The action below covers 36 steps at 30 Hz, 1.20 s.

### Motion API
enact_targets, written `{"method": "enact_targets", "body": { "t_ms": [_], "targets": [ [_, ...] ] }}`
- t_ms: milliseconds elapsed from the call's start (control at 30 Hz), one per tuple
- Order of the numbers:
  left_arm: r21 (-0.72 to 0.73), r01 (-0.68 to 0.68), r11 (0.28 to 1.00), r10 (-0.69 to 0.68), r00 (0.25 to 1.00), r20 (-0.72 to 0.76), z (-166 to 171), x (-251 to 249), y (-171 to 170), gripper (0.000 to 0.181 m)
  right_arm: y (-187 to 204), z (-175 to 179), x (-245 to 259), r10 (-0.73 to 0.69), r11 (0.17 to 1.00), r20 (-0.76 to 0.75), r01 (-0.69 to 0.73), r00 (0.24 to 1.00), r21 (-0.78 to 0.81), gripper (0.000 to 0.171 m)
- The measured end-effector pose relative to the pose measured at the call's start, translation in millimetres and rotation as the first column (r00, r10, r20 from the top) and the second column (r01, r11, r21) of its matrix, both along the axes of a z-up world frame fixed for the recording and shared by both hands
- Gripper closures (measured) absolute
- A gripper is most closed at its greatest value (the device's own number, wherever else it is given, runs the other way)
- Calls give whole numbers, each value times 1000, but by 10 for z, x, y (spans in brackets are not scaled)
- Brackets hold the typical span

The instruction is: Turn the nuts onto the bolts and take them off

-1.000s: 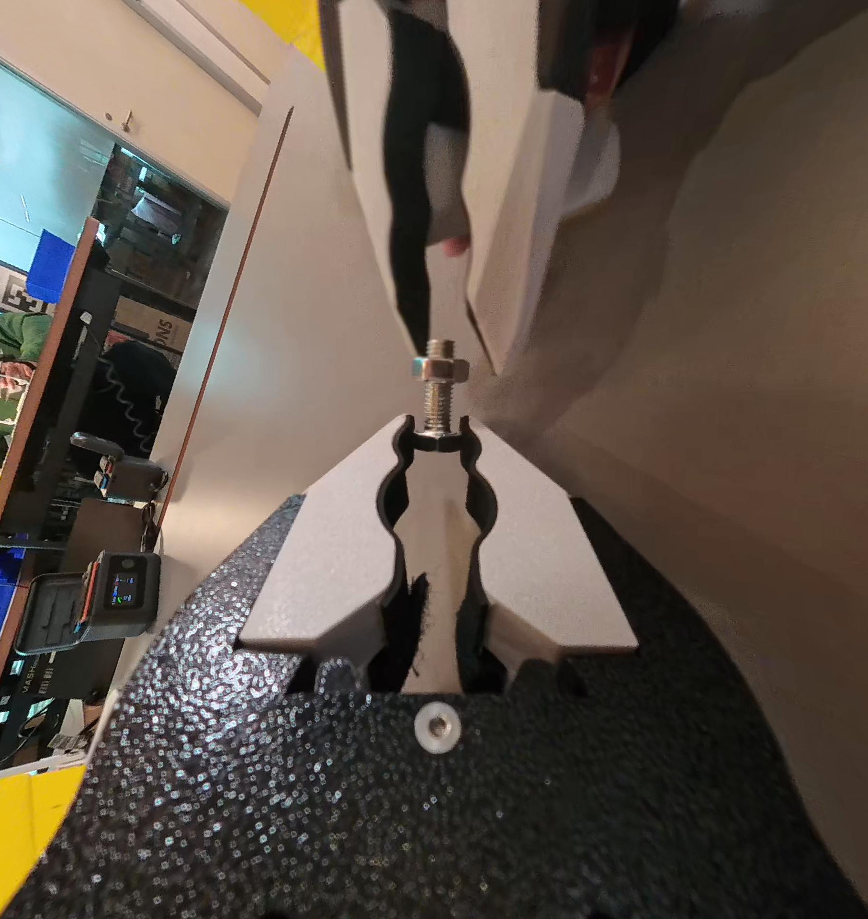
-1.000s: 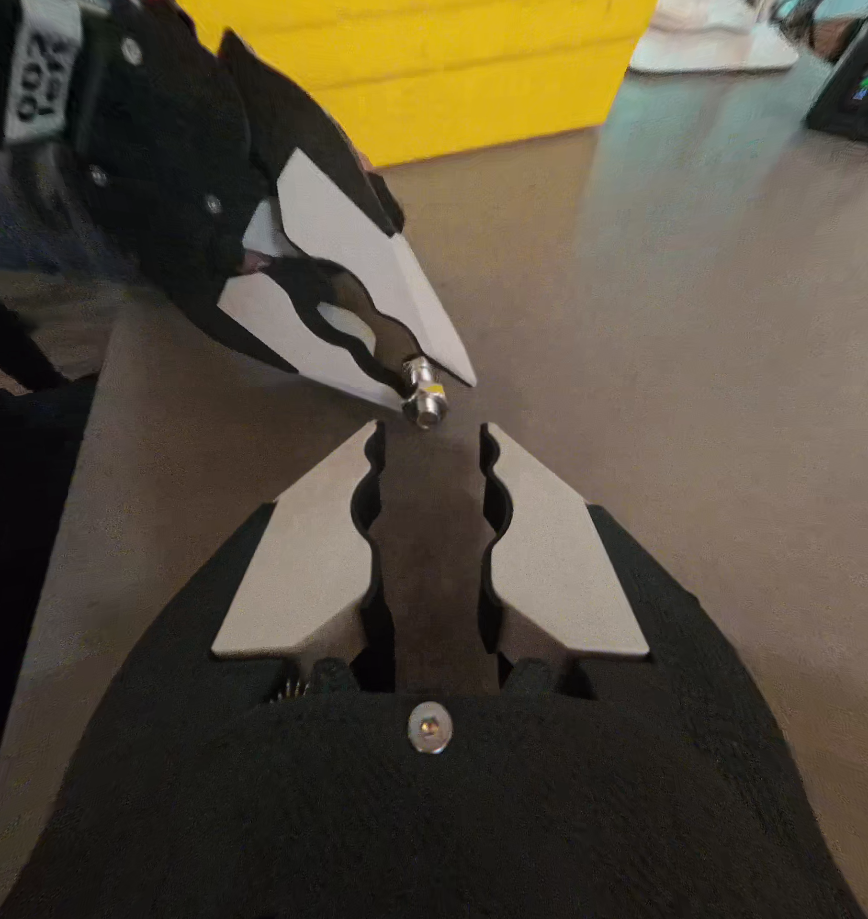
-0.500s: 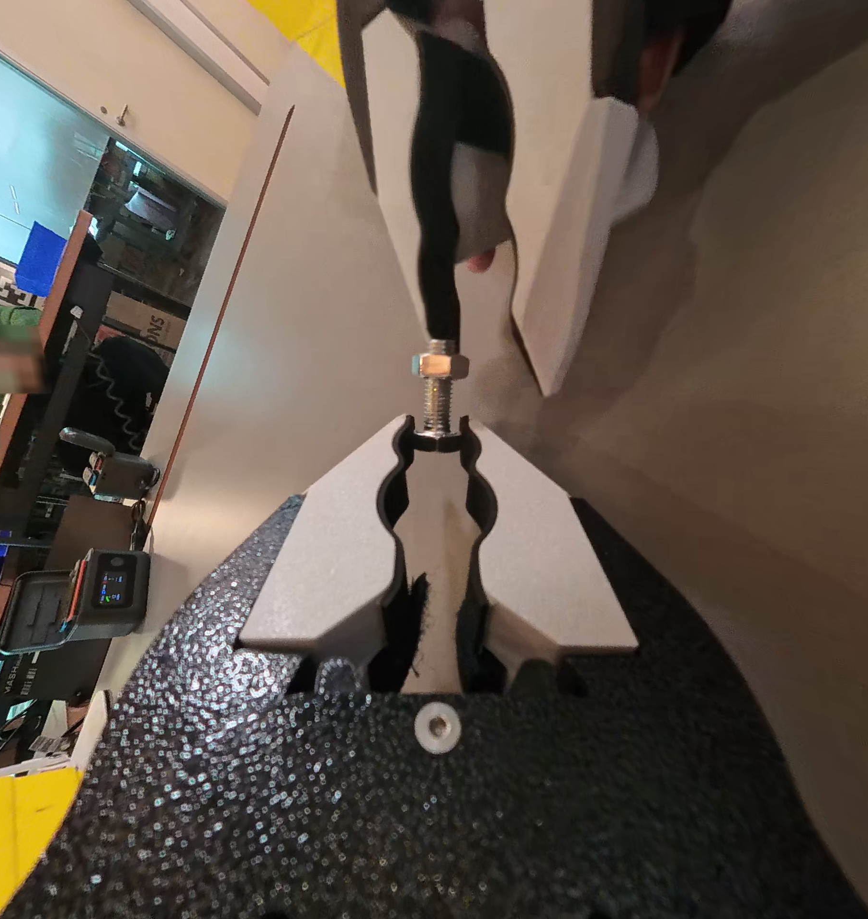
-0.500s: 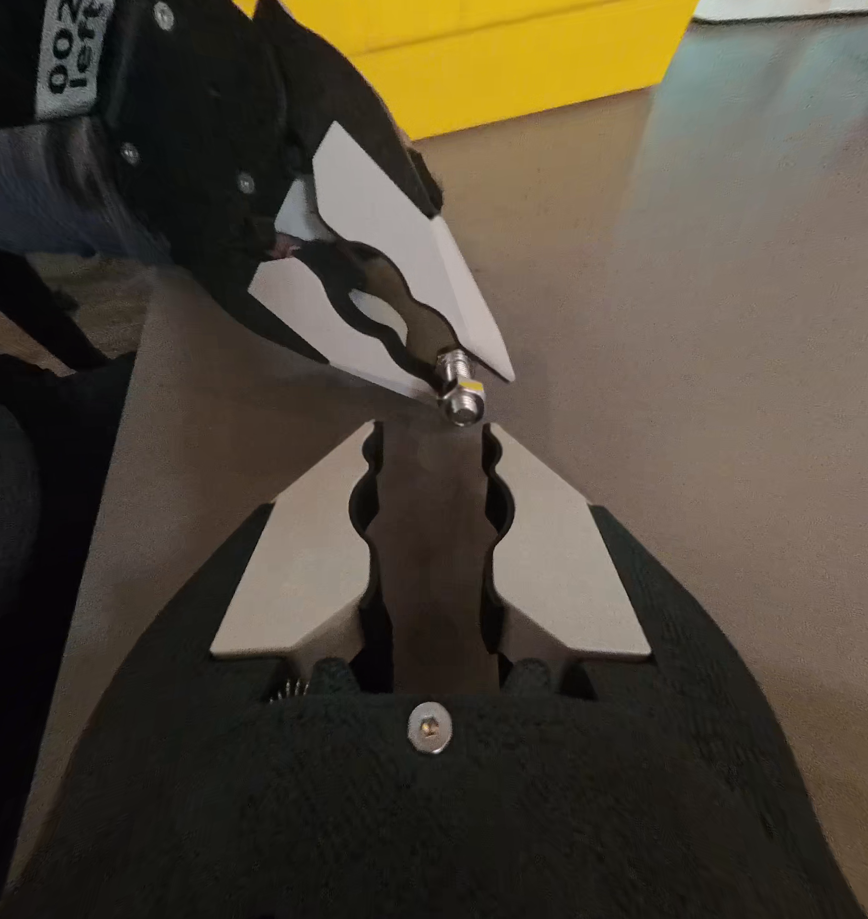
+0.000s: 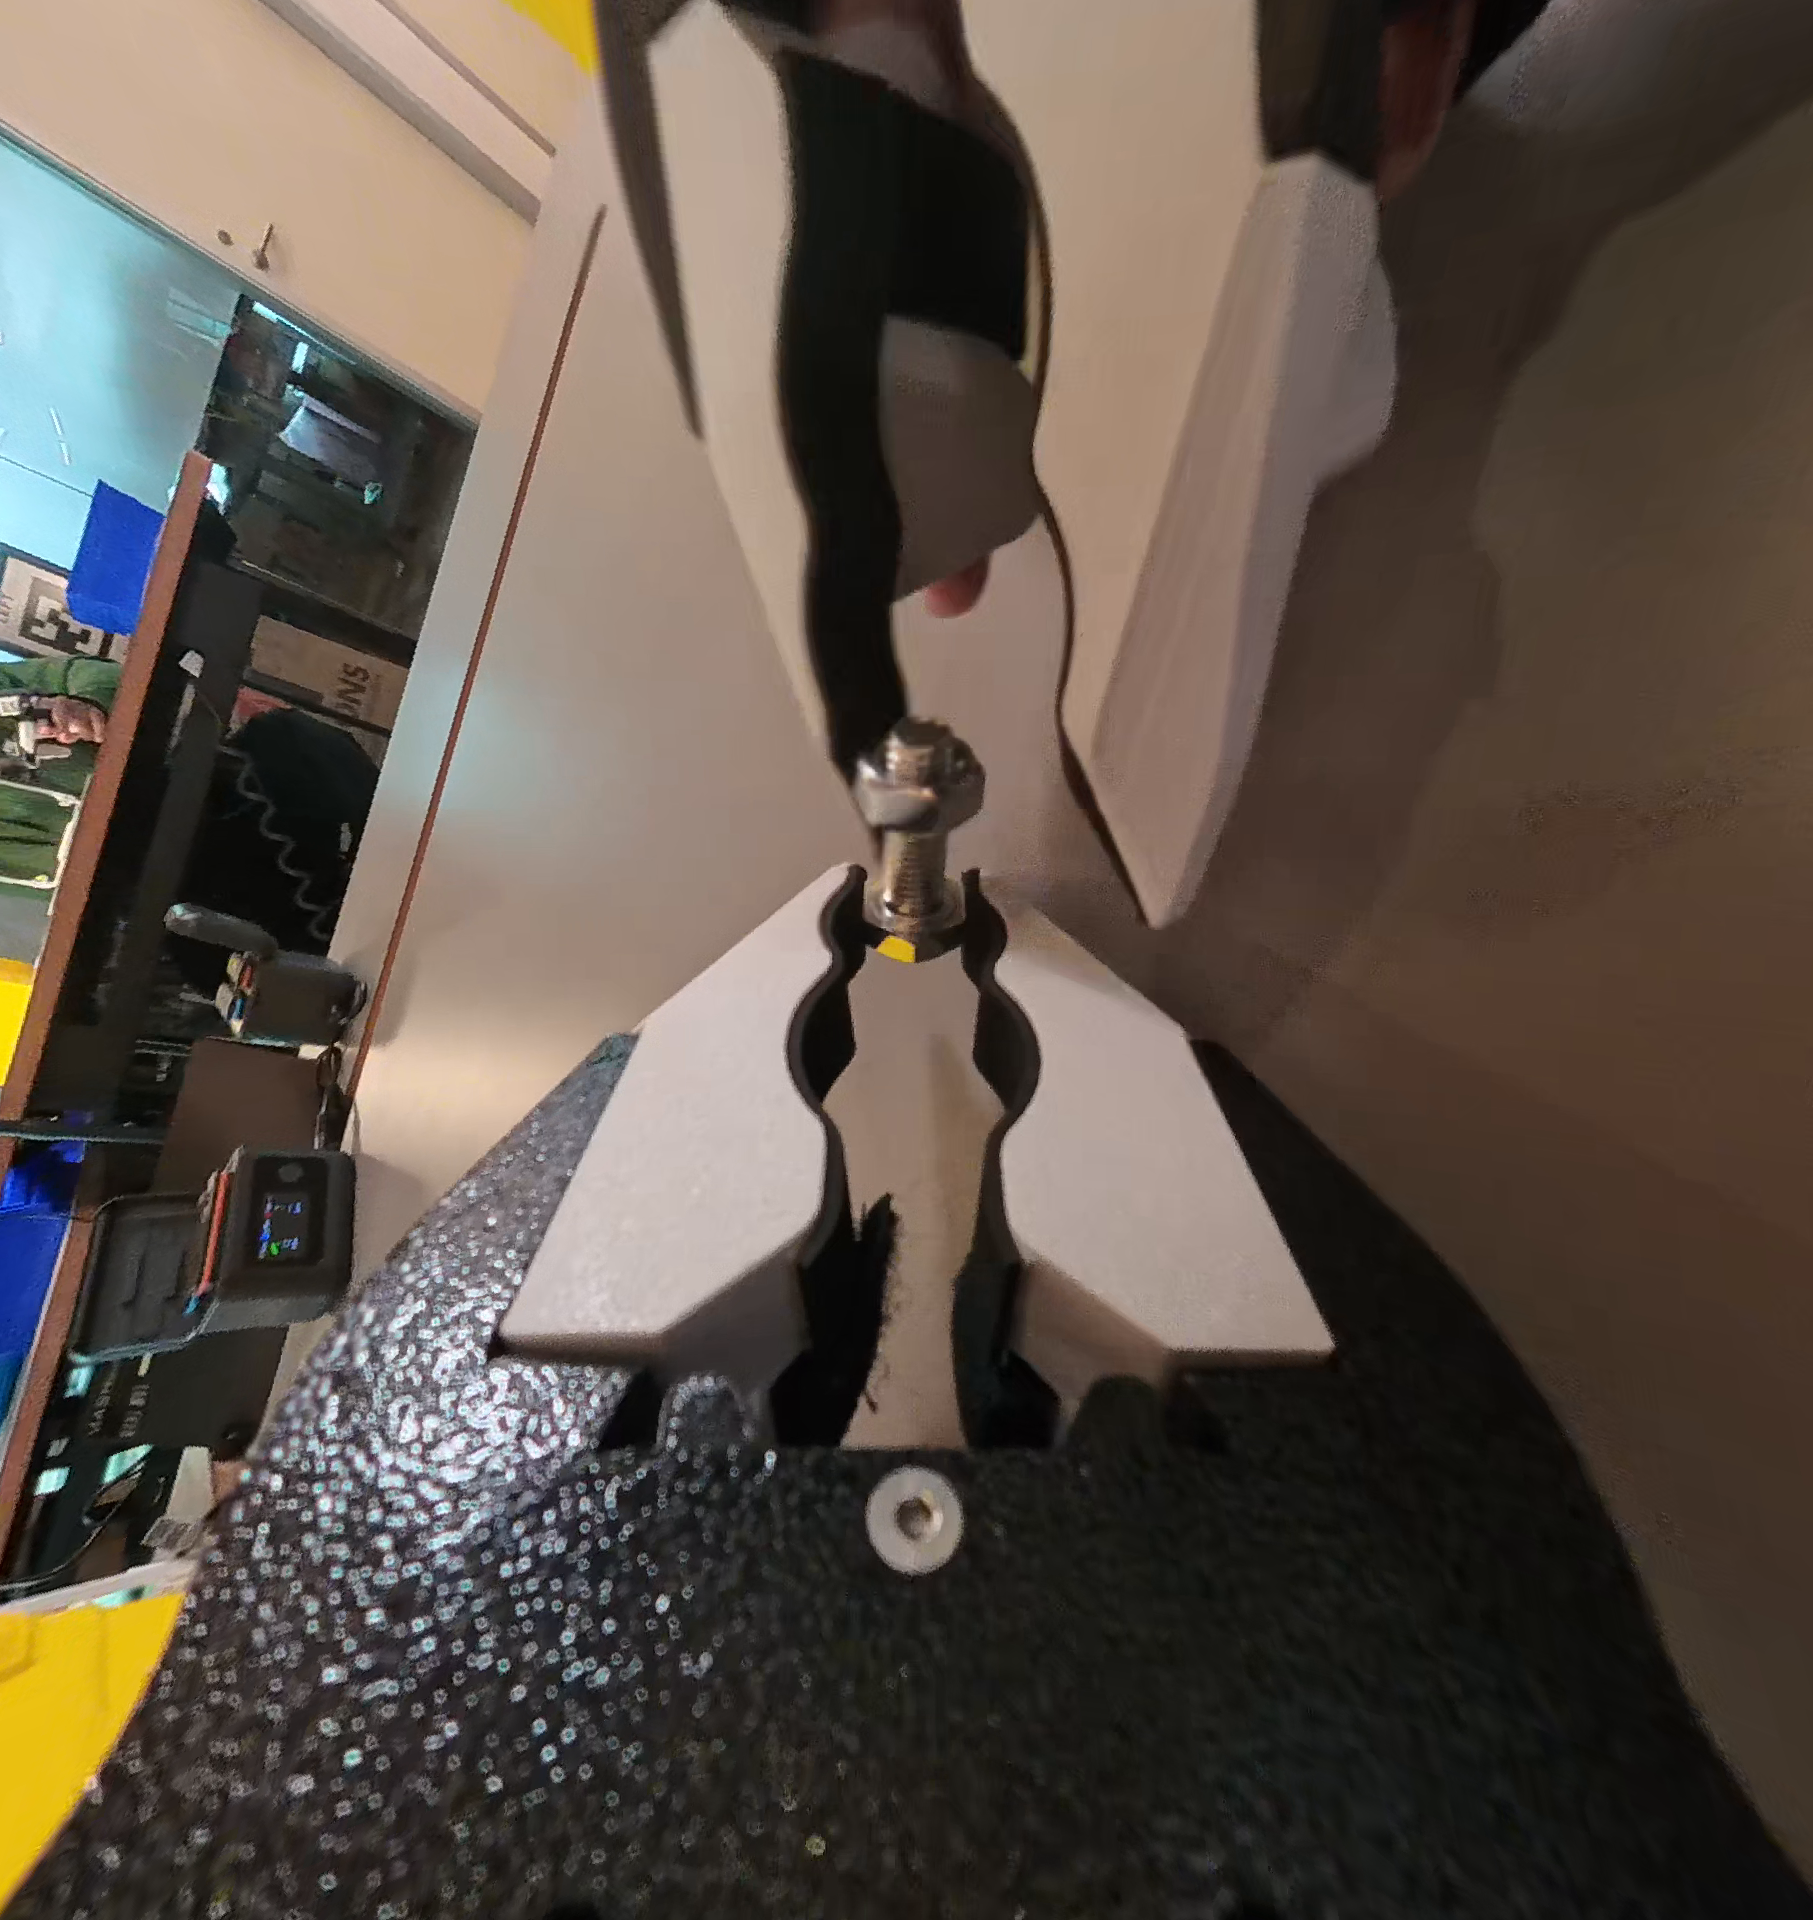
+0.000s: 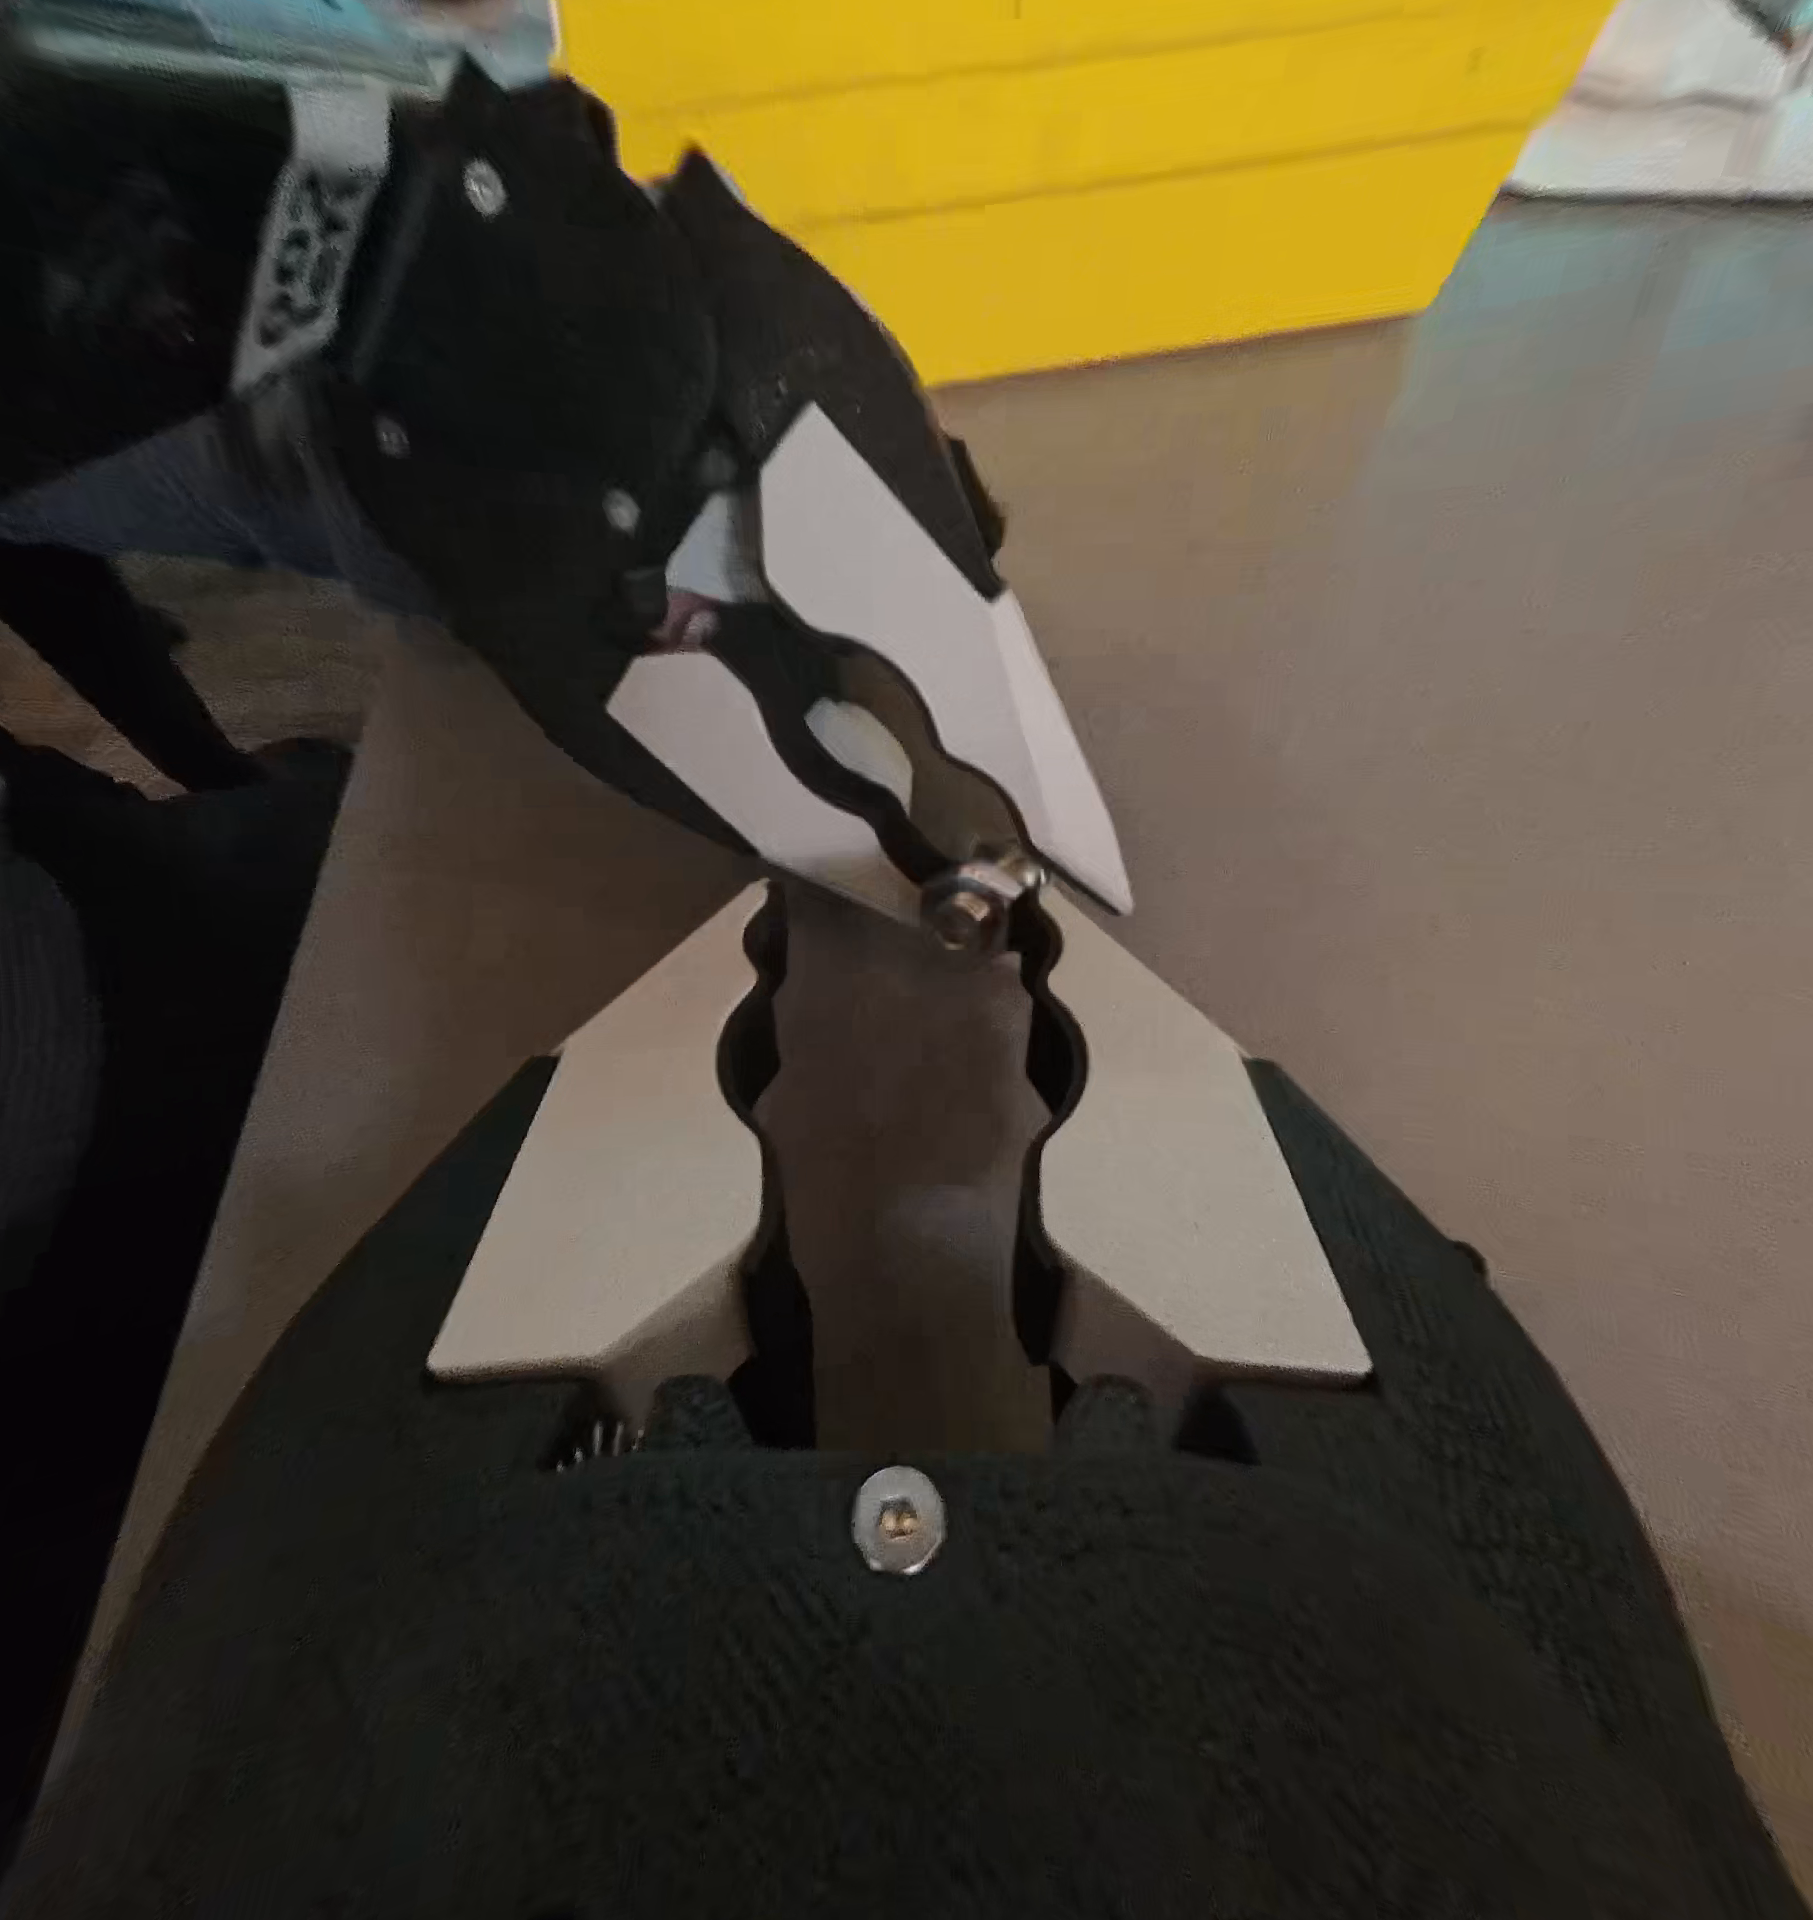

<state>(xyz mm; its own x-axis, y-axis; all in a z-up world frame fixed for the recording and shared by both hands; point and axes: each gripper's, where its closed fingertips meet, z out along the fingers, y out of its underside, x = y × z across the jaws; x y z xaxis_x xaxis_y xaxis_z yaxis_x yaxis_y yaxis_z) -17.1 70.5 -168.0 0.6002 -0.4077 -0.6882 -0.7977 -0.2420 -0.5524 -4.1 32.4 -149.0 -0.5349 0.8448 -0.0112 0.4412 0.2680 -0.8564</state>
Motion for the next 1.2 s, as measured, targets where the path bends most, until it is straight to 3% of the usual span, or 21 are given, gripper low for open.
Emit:
{"method": "enact_targets", "body": {
  "t_ms": [33,100,267,533,667,867,1000,1200],
  "targets": [
    [5,-8,1000,8,1000,1,6,-7,3,165,-19,33,-23,4,999,-32,-3,999,36,124],
    [-2,-8,1000,8,1000,17,4,-7,2,165,-4,12,-30,16,991,-56,-9,998,135,124],
    [-7,-23,1000,23,999,32,6,-21,4,165,163,15,-32,-61,988,-33,66,998,142,136],
    [36,-12,999,11,1000,20,40,-13,0,165,153,33,-115,-57,972,-93,77,994,222,153],
    [76,56,996,-70,978,194,123,154,-16,165,125,139,-21,10,992,-167,10,986,124,154],
    [57,130,990,-140,966,217,117,244,-66,165,25,334,112,91,996,-244,-91,966,12,154],
    [61,170,984,-180,949,260,159,289,-100,150,32,287,132,100,995,-226,-99,969,16,154],
    [111,202,973,-228,909,348,297,308,-146,161,41,329,130,91,995,-243,-99,966,-20,154]
  ]
}}
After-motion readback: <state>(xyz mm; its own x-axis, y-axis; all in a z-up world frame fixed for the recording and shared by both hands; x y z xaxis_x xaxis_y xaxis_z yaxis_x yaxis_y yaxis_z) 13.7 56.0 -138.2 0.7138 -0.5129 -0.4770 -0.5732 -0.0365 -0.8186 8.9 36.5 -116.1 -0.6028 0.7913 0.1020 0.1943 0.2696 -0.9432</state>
